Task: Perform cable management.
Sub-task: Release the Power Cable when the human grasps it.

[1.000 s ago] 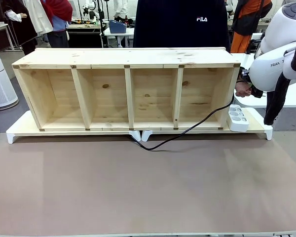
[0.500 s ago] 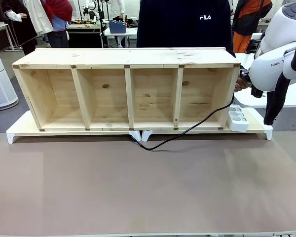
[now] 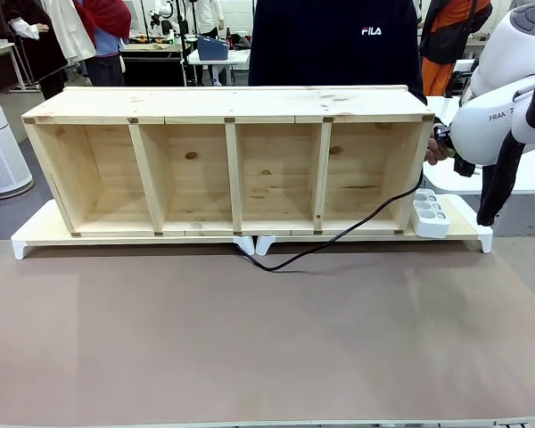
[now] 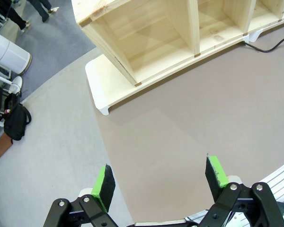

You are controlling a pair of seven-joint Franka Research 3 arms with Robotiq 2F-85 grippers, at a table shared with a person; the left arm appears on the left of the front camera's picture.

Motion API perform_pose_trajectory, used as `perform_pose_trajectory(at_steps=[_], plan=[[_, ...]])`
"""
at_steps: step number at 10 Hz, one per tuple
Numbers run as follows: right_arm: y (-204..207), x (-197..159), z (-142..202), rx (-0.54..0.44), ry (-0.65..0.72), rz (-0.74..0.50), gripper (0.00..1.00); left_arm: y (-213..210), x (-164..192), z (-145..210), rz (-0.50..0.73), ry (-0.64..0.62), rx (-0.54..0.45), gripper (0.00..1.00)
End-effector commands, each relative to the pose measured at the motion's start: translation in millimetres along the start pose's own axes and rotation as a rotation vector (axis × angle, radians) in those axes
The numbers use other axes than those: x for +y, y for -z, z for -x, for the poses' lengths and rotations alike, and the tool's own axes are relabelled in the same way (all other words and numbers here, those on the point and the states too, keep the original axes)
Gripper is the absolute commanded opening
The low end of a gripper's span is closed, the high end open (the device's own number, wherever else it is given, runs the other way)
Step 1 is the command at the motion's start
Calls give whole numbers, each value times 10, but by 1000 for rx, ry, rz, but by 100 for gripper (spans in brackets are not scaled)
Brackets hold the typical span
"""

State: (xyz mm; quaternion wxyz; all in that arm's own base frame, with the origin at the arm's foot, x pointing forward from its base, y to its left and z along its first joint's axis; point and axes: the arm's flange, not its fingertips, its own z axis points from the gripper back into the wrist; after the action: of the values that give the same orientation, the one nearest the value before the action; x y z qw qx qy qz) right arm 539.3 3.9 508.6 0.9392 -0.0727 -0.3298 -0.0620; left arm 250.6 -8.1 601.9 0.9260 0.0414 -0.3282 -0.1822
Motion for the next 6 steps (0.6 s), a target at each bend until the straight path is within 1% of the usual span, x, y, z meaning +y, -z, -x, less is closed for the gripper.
perform_pose_trajectory(at_steps=[1, 2, 3, 4, 5, 6], plan=[[-13, -6, -13, 15, -4, 8, 34, -1, 9, 3, 1, -2, -1, 100], [-32, -14, -15, 10, -2, 6, 34, -1, 9, 3, 1, -2, -1, 100], [-39, -23, -11, 11, -6, 5, 54, -1, 9, 3, 1, -2, -1, 100], [-43, -29, -10, 12, -12, 4, 38, -1, 9, 3, 1, -2, -1, 100], [-45, -35, -17, 12, -13, 1, 74, -1, 9, 3, 1, -2, -1, 100], [-45, -37, -12, 13, -18, 0, 58, -1, 9, 3, 1, -2, -1, 100]])
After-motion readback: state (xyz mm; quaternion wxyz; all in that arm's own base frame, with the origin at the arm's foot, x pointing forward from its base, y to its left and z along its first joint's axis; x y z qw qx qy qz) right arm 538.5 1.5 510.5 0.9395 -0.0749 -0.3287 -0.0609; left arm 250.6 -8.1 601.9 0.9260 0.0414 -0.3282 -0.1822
